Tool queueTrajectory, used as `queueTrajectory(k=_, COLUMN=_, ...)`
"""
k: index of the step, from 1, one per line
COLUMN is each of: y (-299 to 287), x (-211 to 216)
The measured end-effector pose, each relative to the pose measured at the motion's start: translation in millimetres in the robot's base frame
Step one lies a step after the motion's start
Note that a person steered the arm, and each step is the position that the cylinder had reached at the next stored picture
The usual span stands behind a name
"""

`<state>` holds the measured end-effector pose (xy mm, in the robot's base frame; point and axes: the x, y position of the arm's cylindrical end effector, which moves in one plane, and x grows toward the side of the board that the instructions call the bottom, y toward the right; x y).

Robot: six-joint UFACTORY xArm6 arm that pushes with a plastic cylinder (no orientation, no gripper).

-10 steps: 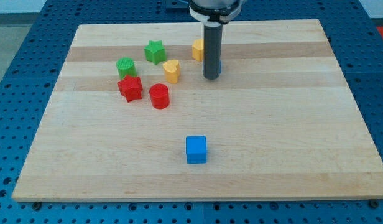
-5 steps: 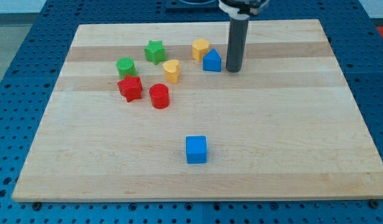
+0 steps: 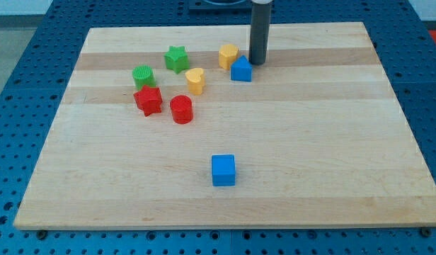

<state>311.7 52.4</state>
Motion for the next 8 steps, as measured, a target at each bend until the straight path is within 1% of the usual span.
queueTrajectory(k=2, y=-4, x=3)
queueTrajectory(k=4, y=8, x=3)
queueTrajectory(k=6, y=9, x=-16)
queueTrajectory(k=7, y=8, x=-16)
queueTrajectory(k=8, y=-6, x=-11)
